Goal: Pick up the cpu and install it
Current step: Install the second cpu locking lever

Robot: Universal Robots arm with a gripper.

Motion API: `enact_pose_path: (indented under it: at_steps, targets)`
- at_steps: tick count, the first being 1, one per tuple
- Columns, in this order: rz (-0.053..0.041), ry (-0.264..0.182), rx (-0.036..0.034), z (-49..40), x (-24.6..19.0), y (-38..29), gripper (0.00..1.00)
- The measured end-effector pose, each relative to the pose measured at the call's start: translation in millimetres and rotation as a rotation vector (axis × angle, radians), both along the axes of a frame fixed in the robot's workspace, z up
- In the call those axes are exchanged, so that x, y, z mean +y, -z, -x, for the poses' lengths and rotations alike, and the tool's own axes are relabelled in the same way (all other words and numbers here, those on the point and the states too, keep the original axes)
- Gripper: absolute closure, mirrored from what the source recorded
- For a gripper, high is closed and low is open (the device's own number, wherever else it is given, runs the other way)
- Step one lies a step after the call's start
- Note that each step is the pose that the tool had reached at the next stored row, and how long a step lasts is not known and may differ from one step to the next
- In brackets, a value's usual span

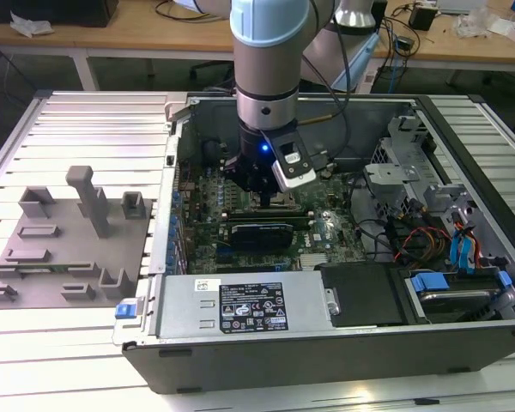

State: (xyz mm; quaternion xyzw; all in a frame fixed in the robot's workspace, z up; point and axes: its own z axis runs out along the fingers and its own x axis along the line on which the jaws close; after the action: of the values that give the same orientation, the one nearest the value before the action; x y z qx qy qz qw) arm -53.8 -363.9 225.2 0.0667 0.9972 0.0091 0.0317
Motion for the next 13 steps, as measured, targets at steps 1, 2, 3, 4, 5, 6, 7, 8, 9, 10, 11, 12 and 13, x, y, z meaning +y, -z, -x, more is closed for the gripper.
enact_pose_path:
  at_steps: [1, 2, 3, 4, 5, 6, 7, 8, 9, 10, 11, 12, 13]
  targets:
    - [0.0000, 0.000, 0.0000, 0.7, 0.0, 0.6, 0.89]
    - [-0.0001, 0.000, 0.0000, 2.0, 0.0, 2.2, 0.89]
    - [-0.0003, 0.000, 0.0000, 2.7, 0.0, 3.3, 0.89]
    - [-0.0002, 0.000, 0.0001, 3.5, 0.0, 4.5, 0.89]
    - [-0.0002, 0.000, 0.0001, 3.7, 0.0, 5.5, 0.89]
    - [-0.0002, 0.000, 0.0001, 3.7, 0.0, 6.6, 0.89]
    - [-0.0002, 0.000, 0.0000, 3.7, 0.0, 7.5, 0.89]
    - [-0.0003, 0.000, 0.0000, 3.9, 0.0, 8.4, 0.89]
    - [-0.0003, 0.000, -0.0001, 4.3, 0.0, 9.4, 0.89]
    - [-0.0003, 0.000, 0.0000, 4.5, 0.0, 9.9, 0.89]
    - [-0.0004, 0.000, 0.0001, 4.9, -0.1, 10.3, 0.89]
    - [-0.0007, 0.000, 0.0001, 5.4, -0.1, 10.7, 0.89]
    - [-0.0015, 0.000, 0.0000, 5.9, 0.0, 11.4, 0.89]
